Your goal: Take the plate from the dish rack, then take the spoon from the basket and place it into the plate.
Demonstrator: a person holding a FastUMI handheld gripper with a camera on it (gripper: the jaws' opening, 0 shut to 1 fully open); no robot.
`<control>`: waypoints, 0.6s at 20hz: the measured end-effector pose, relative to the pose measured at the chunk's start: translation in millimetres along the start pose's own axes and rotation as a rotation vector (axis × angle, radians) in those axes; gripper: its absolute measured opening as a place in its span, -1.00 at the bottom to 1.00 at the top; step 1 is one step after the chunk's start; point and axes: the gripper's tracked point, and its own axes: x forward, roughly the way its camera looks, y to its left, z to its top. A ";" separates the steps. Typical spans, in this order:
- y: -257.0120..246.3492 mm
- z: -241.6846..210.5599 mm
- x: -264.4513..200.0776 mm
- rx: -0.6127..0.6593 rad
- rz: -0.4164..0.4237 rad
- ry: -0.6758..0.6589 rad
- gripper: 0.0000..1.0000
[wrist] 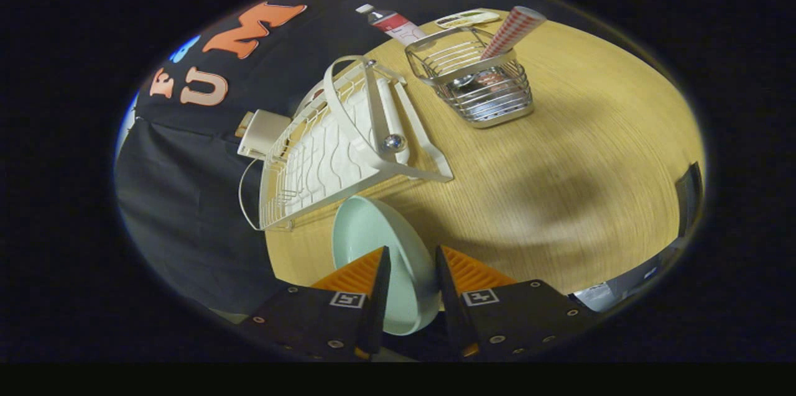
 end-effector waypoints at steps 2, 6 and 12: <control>-0.5 13.5 -4.8 -0.004 -0.004 -0.051 0.02; -10.4 47.2 -21.7 -0.092 -0.066 -0.203 0.25; -27.4 95.0 -48.8 -0.206 -0.183 -0.395 0.43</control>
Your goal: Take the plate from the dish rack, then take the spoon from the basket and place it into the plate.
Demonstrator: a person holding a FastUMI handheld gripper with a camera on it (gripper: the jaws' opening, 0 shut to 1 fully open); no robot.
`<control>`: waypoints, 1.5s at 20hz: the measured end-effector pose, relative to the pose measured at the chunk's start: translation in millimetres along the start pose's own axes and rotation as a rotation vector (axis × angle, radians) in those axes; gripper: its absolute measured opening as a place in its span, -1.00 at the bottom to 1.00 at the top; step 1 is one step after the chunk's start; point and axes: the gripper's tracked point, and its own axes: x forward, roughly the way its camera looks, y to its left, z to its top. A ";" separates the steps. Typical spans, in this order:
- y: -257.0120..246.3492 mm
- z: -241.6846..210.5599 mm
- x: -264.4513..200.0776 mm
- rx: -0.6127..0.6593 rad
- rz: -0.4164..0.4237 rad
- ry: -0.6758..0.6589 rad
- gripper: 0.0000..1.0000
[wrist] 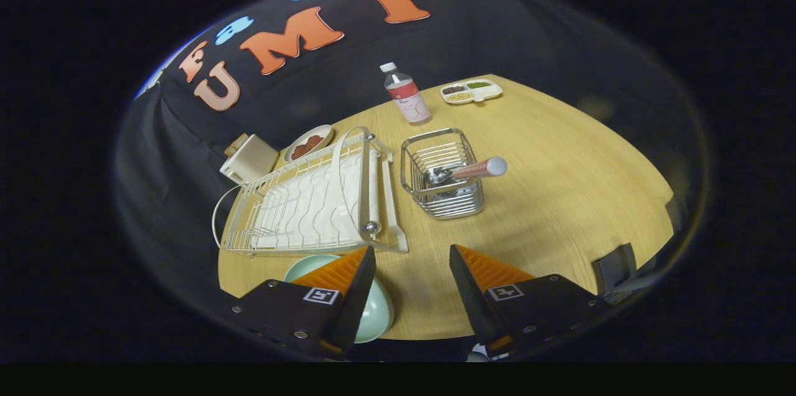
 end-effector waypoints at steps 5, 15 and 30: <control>-13.8 30.5 5.6 -0.037 -0.089 -0.113 0.41; -25.8 66.8 17.0 -0.127 -0.165 -0.278 0.04; 0.6 84.0 -0.2 -0.118 -0.107 -0.294 -0.77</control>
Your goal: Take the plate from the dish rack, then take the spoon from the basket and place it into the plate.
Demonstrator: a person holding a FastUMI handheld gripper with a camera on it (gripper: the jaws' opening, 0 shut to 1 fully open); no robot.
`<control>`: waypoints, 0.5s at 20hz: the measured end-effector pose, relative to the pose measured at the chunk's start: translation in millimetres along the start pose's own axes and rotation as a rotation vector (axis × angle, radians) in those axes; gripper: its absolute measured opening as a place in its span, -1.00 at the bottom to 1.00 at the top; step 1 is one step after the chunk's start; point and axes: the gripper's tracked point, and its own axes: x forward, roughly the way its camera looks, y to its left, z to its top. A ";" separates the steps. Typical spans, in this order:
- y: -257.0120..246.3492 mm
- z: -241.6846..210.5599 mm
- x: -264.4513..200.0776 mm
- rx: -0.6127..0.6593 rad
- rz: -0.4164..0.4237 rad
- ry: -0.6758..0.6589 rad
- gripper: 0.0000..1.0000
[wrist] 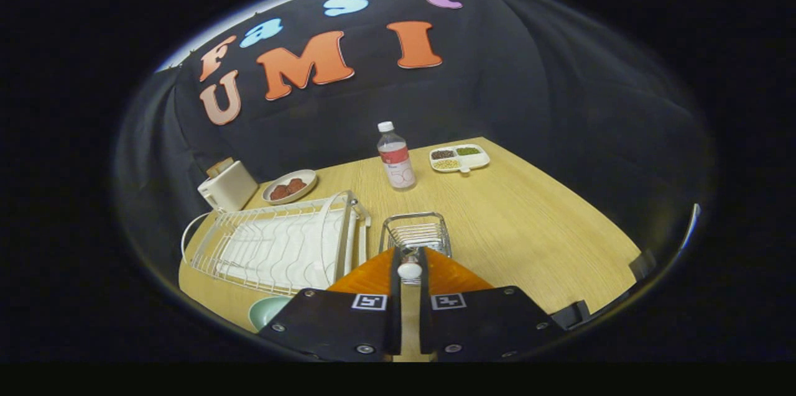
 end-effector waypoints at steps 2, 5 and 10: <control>-3.3 10.1 -10.1 -0.024 -0.009 -0.015 -0.77; -3.1 28.4 -28.7 -0.064 -0.005 -0.042 -0.77; 6.4 50.7 -62.3 -0.091 0.038 -0.063 -0.77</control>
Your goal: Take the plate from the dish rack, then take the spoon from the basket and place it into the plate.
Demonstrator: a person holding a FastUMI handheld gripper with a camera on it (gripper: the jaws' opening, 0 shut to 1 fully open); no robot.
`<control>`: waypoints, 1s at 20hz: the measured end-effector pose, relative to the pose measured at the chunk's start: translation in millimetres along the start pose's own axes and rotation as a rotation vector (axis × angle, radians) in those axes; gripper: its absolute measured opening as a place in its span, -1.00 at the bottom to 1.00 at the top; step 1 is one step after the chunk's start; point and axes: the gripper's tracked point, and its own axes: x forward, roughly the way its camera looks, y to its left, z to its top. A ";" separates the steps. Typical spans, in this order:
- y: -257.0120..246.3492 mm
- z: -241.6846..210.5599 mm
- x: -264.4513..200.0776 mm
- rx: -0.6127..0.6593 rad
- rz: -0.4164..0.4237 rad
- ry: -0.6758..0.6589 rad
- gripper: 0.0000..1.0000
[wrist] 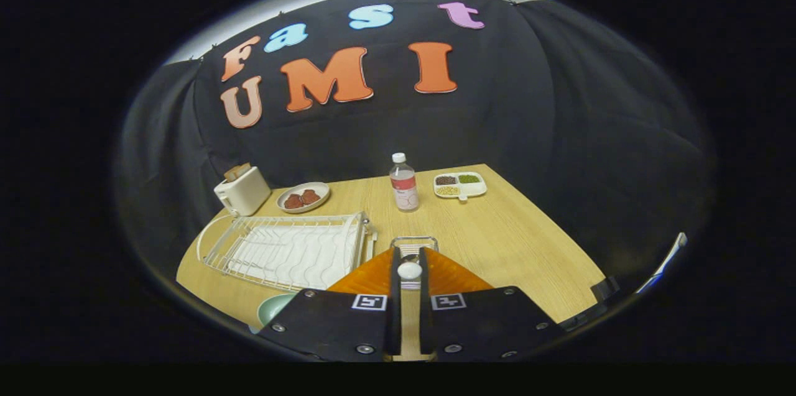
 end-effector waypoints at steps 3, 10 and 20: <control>11.3 8.6 -20.1 0.019 0.044 -0.009 -0.77; 41.7 -1.4 -59.9 0.078 0.182 0.024 -0.77; 108.9 -68.2 -55.0 0.015 0.380 0.161 -0.77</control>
